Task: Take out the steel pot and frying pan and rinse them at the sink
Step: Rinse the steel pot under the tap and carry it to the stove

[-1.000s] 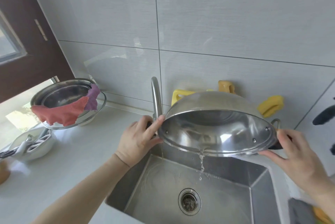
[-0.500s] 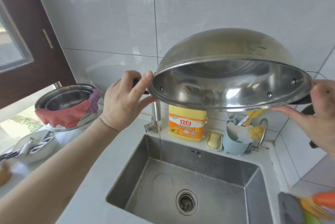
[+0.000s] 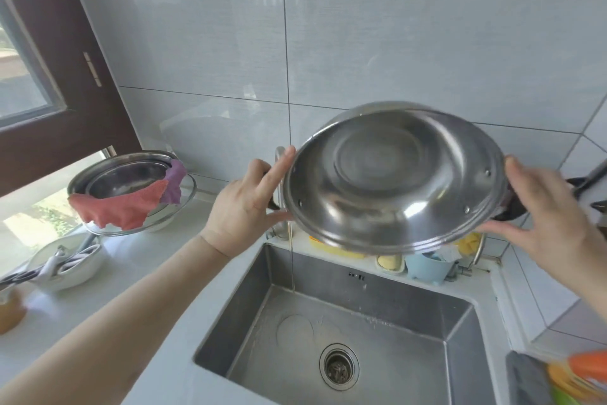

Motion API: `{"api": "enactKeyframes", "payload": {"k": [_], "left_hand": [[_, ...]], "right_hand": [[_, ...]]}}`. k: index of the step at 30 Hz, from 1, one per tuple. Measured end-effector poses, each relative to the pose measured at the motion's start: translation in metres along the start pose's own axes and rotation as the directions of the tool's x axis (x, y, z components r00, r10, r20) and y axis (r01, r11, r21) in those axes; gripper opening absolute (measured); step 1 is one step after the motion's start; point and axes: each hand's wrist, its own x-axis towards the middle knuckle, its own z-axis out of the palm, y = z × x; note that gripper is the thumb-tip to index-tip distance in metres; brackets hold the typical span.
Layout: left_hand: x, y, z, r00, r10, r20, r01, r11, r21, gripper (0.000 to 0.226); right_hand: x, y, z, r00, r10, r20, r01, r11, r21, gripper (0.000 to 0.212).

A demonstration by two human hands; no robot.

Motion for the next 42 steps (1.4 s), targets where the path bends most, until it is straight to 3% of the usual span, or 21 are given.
{"api": "enactKeyframes", "payload": {"k": [3, 5, 7, 13, 17, 21, 29, 35, 37, 40, 42], "left_hand": [[-0.025, 0.003, 0.03, 0.928, -0.168, 0.334, 0.215, 0.97, -0.11, 0.13], [-0.044, 0.004, 0.053, 0.82, -0.206, 0.533, 0.336, 0.928, -0.16, 0.13], [-0.06, 0.004, 0.073, 0.714, -0.205, 0.67, 0.437, 0.878, -0.197, 0.13], [-0.092, -0.014, 0.11, 0.432, -0.137, 0.891, 0.668, 0.712, -0.215, 0.128], [-0.098, -0.038, 0.118, 0.353, -0.123, 0.927, 0.764, 0.609, -0.211, 0.121], [-0.101, -0.064, 0.12, 0.322, -0.103, 0.941, 0.812, 0.541, -0.219, 0.118], [-0.114, -0.107, 0.107, 0.167, -0.124, 0.978, 0.856, 0.51, -0.082, 0.113], [-0.118, -0.135, 0.095, 0.014, -0.08, 0.997, 0.839, 0.543, 0.032, 0.109], [-0.114, -0.142, 0.089, -0.02, -0.066, 0.998, 0.827, 0.56, 0.054, 0.11], [-0.103, -0.151, 0.08, -0.022, -0.081, 0.996, 0.803, 0.593, 0.066, 0.113], [-0.096, -0.155, 0.075, 0.022, -0.115, 0.993, 0.797, 0.602, 0.052, 0.117]], "right_hand": [[-0.016, 0.015, 0.026, 0.928, 0.179, 0.325, -0.234, 0.962, 0.138, 0.111], [-0.027, 0.022, 0.044, 0.793, 0.258, 0.552, -0.406, 0.899, 0.164, 0.123], [-0.04, 0.031, 0.065, 0.668, 0.246, 0.702, -0.478, 0.865, 0.152, 0.126], [-0.06, 0.043, 0.114, 0.404, 0.144, 0.904, -0.638, 0.752, 0.166, 0.124], [-0.057, 0.042, 0.142, 0.296, 0.115, 0.948, -0.686, 0.717, 0.127, 0.12], [-0.051, 0.035, 0.169, 0.252, 0.088, 0.964, -0.703, 0.701, 0.12, 0.117], [-0.046, 0.009, 0.223, 0.217, -0.019, 0.976, -0.765, 0.618, 0.182, 0.113], [-0.055, -0.01, 0.252, 0.088, -0.089, 0.992, -0.859, 0.497, 0.121, 0.106], [-0.06, -0.019, 0.258, 0.078, -0.109, 0.991, -0.882, 0.457, 0.12, 0.106], [-0.073, -0.036, 0.266, 0.1, -0.075, 0.992, -0.909, 0.4, 0.122, 0.11], [-0.084, -0.049, 0.271, 0.149, -0.018, 0.989, -0.909, 0.39, 0.144, 0.116]]}}
